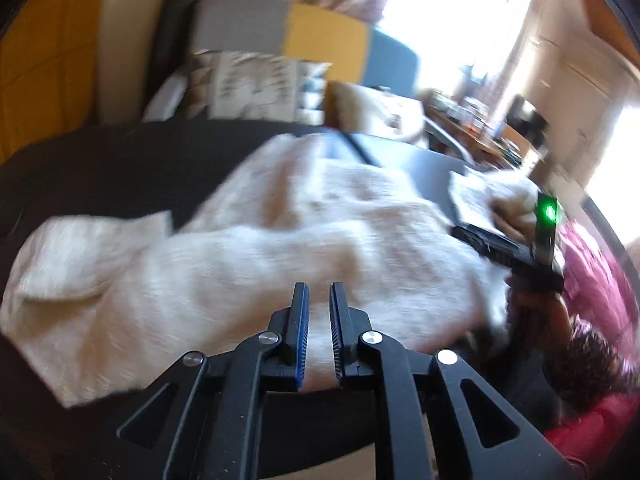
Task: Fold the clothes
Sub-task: 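Grasp the sweater edge with the right gripper while the left gripper holds the sleeve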
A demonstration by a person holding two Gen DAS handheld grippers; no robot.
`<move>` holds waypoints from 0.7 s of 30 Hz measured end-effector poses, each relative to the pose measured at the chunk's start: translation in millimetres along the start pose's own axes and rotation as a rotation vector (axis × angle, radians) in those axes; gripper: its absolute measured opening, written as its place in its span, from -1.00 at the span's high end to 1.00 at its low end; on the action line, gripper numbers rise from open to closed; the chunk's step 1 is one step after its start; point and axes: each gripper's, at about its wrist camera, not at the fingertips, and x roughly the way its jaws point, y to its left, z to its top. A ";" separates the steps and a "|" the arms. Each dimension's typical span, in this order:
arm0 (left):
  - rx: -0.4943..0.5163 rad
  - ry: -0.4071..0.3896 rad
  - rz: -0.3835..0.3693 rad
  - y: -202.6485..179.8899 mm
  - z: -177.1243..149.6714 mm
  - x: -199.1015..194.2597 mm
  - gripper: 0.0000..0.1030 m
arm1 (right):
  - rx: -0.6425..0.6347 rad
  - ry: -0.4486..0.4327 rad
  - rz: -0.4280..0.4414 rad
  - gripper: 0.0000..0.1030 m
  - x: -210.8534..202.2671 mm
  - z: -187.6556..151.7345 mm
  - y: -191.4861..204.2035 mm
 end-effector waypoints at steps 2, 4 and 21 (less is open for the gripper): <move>0.064 0.003 0.017 -16.2 0.4 5.3 0.78 | 0.114 0.022 0.184 -0.11 -12.0 4.2 5.5; 0.092 0.012 0.065 -19.8 0.4 15.7 0.78 | 0.193 0.063 0.336 -0.12 -19.0 7.6 15.5; 0.105 0.228 0.317 92.6 13.7 93.2 -0.21 | -0.273 0.108 0.145 -0.14 11.2 49.3 70.8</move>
